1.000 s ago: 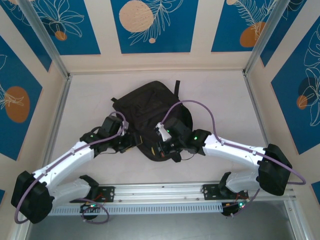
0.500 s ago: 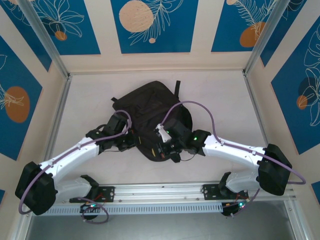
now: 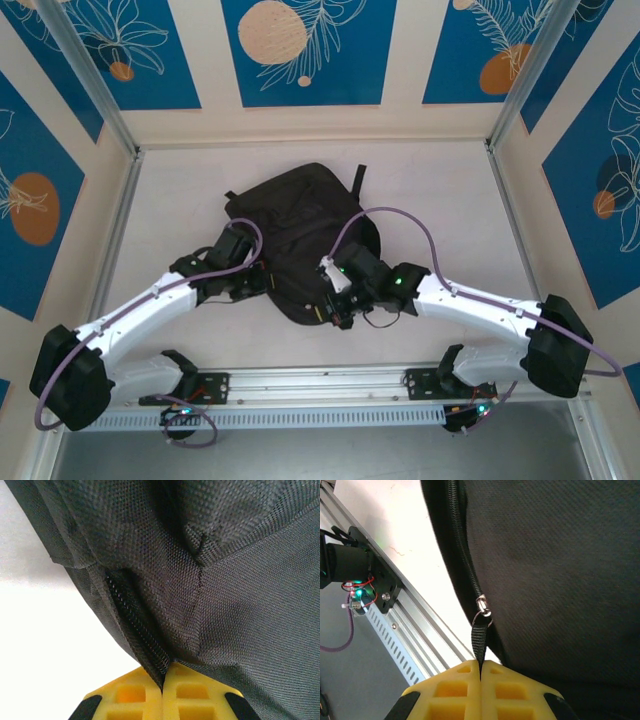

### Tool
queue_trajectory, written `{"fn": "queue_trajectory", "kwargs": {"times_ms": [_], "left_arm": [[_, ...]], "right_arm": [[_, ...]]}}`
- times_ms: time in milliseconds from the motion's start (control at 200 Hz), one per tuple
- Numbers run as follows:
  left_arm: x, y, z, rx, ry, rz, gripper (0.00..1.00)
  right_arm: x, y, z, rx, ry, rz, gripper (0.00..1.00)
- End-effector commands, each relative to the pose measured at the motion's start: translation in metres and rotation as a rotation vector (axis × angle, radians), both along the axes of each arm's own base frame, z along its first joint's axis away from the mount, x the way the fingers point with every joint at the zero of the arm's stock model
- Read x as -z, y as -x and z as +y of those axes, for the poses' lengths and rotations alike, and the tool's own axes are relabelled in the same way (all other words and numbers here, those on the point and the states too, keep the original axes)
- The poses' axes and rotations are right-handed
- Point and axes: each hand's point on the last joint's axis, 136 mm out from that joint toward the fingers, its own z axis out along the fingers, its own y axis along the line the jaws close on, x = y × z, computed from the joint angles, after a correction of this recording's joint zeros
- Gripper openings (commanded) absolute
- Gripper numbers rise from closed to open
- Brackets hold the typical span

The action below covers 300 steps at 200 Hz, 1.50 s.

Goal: Pack books, pencil case, and school supplies into a backpack

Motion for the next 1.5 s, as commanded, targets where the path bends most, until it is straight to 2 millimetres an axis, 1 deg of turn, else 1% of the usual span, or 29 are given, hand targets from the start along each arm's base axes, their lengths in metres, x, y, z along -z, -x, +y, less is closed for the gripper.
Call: {"fn": "queue_trajectory", "kwargs": {"times_ms": [0, 100, 205, 260, 325, 435, 470, 510, 535, 615, 675, 775, 865, 920, 990, 1135, 1310, 1380, 1410, 1495], "left_arm": [[-0.007, -0.004, 0.025, -0.028, -0.099, -0.037, 0.0], [-0.01, -0.004, 0.03, -0.018, -0.12, -0.044, 0.0], [-0.018, -0.007, 0.035, 0.012, -0.147, -0.063, 0.0], [-0.025, -0.009, 0.038, 0.045, -0.157, -0.07, 0.0], [-0.031, -0.012, 0.046, 0.063, -0.191, -0.069, 0.0], [-0.033, -0.015, 0.074, 0.006, -0.26, -0.038, 0.0], [-0.034, -0.015, 0.08, -0.008, -0.26, -0.026, 0.06], [-0.036, -0.012, 0.081, -0.019, -0.241, -0.015, 0.13], [-0.037, -0.01, 0.079, -0.017, -0.22, -0.008, 0.18], [-0.038, 0.002, 0.072, -0.024, -0.148, 0.025, 0.39], [-0.037, 0.012, 0.069, -0.047, -0.106, 0.058, 0.49], [-0.03, 0.03, 0.072, -0.121, -0.065, 0.126, 0.55], [-0.021, 0.042, 0.061, -0.159, 0.028, 0.19, 0.58], [-0.017, 0.045, 0.056, -0.177, 0.066, 0.213, 0.59], [-0.015, 0.044, 0.051, -0.182, 0.089, 0.215, 0.6], [-0.016, 0.035, 0.039, -0.162, 0.103, 0.2, 0.61], [-0.004, 0.034, 0.021, -0.119, 0.102, 0.209, 0.57], [0.001, 0.034, 0.019, -0.099, 0.074, 0.212, 0.49], [0.003, 0.033, 0.02, -0.093, 0.059, 0.21, 0.44], [0.006, 0.032, 0.026, -0.091, 0.013, 0.195, 0.25]], "right_arm": [[0.005, 0.008, -0.017, -0.02, 0.039, 0.022, 0.0], [0.003, 0.009, -0.013, -0.031, 0.013, 0.036, 0.0], [0.001, 0.013, 0.003, -0.051, -0.034, 0.07, 0.0], [0.001, 0.014, 0.016, -0.058, -0.061, 0.088, 0.0], [-0.003, 0.014, 0.035, -0.069, -0.092, 0.091, 0.0], [-0.004, 0.016, 0.065, -0.098, -0.097, 0.081, 0.0], [-0.003, 0.015, 0.073, -0.101, -0.097, 0.081, 0.0], [-0.003, 0.015, 0.081, -0.104, -0.099, 0.082, 0.0], [-0.003, 0.014, 0.085, -0.104, -0.097, 0.083, 0.0], [0.001, 0.013, 0.092, -0.099, -0.081, 0.085, 0.0], [0.003, 0.014, 0.095, -0.101, -0.075, 0.085, 0.0], [0.004, 0.012, 0.095, -0.092, -0.071, 0.077, 0.0], [0.004, 0.011, 0.094, -0.083, -0.072, 0.075, 0.0], [0.004, 0.012, 0.094, -0.084, -0.074, 0.076, 0.0], [0.005, 0.012, 0.094, -0.085, -0.077, 0.079, 0.0], [0.007, 0.014, 0.094, -0.084, -0.073, 0.085, 0.0], [0.007, 0.016, 0.094, -0.09, -0.071, 0.091, 0.0], [0.006, 0.016, 0.093, -0.095, -0.065, 0.087, 0.0], [0.006, 0.016, 0.092, -0.096, -0.059, 0.083, 0.0], [0.006, 0.015, 0.086, -0.093, -0.039, 0.073, 0.0]]}}
